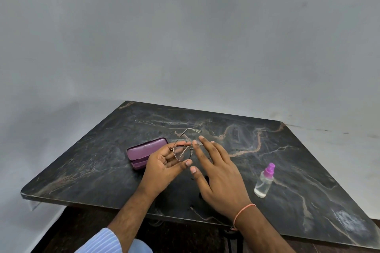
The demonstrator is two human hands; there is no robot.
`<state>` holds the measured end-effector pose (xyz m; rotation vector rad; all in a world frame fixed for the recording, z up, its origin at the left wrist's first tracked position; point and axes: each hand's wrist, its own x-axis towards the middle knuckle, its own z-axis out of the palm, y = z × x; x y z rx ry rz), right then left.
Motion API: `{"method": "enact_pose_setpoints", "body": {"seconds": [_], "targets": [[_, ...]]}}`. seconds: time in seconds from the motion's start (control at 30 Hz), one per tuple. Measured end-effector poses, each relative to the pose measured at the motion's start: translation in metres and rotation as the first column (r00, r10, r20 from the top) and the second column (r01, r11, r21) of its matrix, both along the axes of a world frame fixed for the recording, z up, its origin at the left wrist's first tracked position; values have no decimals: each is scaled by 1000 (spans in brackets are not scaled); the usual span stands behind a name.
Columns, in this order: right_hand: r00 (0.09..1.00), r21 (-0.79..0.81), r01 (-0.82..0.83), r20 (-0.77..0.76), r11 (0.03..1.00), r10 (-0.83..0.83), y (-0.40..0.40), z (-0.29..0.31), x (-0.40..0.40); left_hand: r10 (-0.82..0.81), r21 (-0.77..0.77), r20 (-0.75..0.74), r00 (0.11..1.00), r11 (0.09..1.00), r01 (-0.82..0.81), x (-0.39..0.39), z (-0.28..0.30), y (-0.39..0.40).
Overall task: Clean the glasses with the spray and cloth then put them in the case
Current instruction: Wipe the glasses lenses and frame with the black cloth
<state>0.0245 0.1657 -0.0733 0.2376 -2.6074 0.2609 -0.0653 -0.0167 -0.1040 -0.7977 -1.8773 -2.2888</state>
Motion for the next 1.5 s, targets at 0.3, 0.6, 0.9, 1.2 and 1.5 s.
{"method": "enact_pose_setpoints", "body": {"seconds": [0.3,0.6,0.9,1.2,1.5], "targets": [[999,73,13,-33,997,-11,3,3,0,7,-2,0,1000,1000,-7,0,1,2],[864,92,18,-503,996,30,-7,33,16,-17,27,-3,1000,1000,17,1,2,2],[909,92,212,-384,973,-162,0,23,7,13,-15,-31,999,1000,-14,0,0,2],[945,81,270,-214,959,-248,12,-10,-4,50,16,-45,998,999,-50,1,2,1],[908,197,333,-329,922,-258,10,-14,-22,68,72,-44,997,995,-65,2,3,1]]}}
